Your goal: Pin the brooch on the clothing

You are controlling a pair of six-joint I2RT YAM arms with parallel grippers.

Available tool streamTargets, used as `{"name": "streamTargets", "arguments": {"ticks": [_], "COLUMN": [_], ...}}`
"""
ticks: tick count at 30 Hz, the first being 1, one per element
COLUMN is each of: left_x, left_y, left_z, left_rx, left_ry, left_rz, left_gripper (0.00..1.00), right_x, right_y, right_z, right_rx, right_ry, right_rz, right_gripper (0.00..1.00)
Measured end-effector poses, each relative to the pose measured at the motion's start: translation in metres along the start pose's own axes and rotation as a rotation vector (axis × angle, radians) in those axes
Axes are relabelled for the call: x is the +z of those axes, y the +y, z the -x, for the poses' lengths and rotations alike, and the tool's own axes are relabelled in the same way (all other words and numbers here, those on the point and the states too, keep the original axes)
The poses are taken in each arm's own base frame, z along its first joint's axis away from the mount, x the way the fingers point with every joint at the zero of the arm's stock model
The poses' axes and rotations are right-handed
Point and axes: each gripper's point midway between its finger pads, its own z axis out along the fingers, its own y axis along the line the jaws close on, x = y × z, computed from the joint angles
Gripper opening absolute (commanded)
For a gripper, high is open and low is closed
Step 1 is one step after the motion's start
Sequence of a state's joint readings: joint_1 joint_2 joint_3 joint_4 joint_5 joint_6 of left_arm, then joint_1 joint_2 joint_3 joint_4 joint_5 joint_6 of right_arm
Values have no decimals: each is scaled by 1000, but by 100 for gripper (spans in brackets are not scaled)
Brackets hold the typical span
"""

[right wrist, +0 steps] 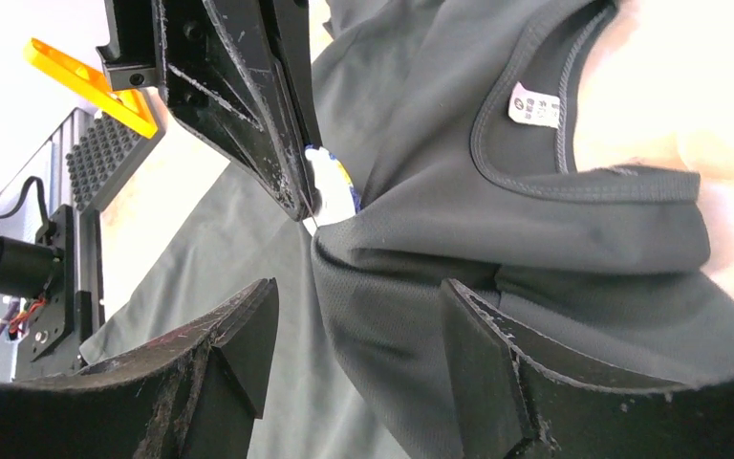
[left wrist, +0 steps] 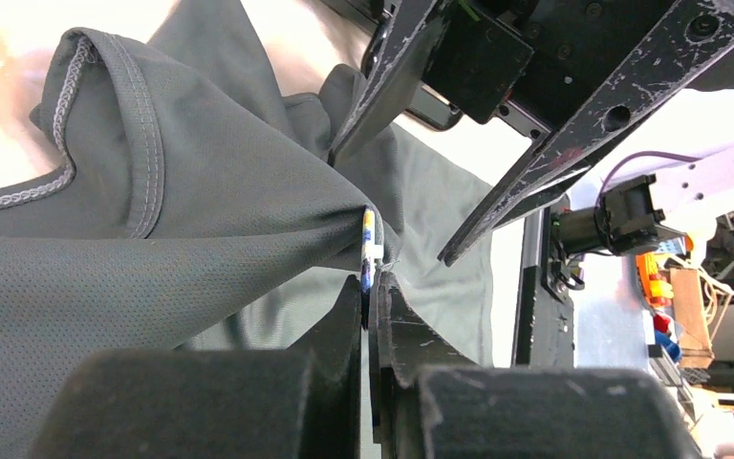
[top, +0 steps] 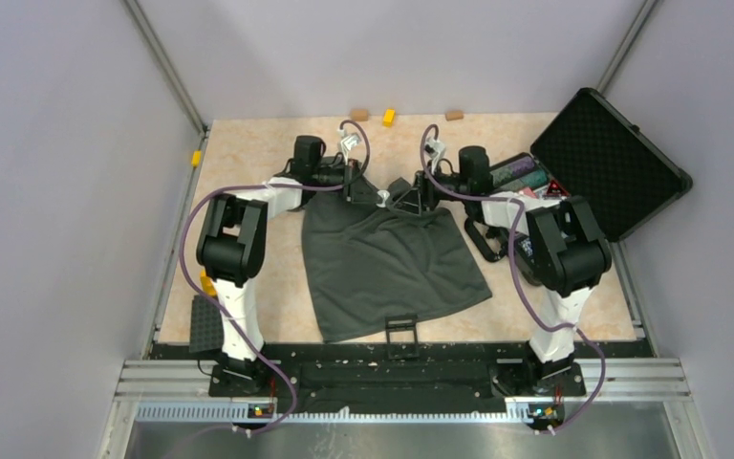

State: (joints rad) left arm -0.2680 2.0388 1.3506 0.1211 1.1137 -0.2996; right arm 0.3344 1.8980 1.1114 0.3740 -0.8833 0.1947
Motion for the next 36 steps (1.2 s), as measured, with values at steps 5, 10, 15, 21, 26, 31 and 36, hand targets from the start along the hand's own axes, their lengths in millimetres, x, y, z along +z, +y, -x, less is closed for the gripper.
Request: {"name": "streamTargets", "arguments": {"ticks": [5,10,15,21,26,31,36], "left_x": [-1,-2,-2,-2,-2,-2,-2], "left_y": [-5,-6,-7,-9,-11,-12,-12], "left_z": [-4,-16,-18,-18,-19,-19,-19], "left_rx": [-4,-32,-38,-36,-36,-36,-35], "left_ry": [13,34,39,41,44,45,46], "left_rz": [-25,-38,-43,-51,-62,-70,-70], "left_gripper": [0,0,0,0,0,0,0], "right_x": [6,11,14,21,23,24,25], "right_y": [9,17,18,23,20,19,19], "right_z": [0,10,9,-3,-10,-14,-14], "right_rx": [0,11,29,34,48,56,58], "right_ry": [-5,-42,-45,-10,10,18,24], "right_rz": [23,50,62,73,73,75,86], "right_gripper": [61,51,49,48,45,39,35]}}
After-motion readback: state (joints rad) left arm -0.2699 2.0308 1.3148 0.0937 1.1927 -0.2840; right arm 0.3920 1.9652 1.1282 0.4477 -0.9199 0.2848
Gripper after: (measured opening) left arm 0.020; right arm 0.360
